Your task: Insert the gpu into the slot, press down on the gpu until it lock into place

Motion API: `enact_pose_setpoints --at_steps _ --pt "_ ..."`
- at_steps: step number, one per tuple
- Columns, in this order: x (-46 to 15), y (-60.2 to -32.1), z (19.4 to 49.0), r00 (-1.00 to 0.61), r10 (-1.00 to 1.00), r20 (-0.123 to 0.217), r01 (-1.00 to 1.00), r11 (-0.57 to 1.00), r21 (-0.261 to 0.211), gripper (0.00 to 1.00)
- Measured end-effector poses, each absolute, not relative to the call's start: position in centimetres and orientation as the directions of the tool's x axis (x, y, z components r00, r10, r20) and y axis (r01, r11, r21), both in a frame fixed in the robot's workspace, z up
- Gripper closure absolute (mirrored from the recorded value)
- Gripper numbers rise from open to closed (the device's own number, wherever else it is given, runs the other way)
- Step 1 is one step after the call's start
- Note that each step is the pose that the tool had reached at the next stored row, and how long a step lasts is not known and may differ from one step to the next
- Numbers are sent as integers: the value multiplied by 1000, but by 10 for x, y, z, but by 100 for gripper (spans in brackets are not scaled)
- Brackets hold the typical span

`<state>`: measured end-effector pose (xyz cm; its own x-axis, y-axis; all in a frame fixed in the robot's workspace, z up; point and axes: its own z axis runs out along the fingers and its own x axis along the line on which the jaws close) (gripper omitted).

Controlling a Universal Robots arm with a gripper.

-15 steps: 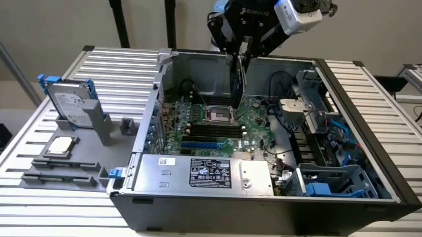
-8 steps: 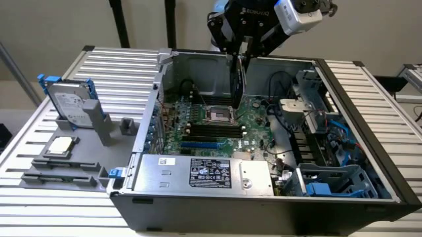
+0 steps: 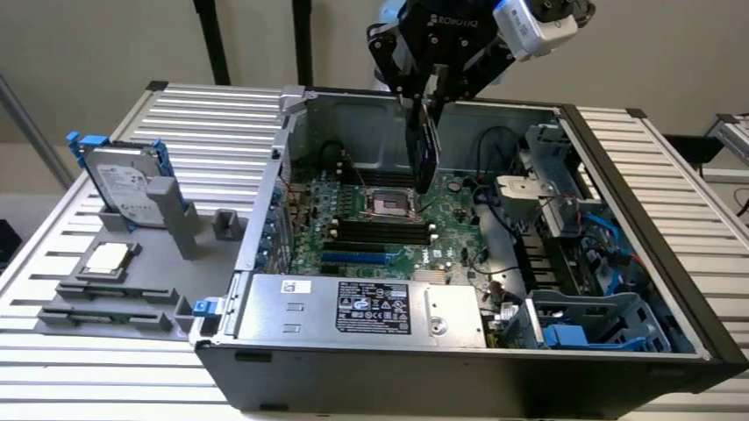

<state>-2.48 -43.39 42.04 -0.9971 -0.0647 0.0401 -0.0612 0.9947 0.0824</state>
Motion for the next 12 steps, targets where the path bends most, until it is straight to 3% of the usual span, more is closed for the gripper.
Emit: enact_pose_setpoints --at_steps 12 --pt "-25 -434 420 -960 -279 39 -275 958 82 74"
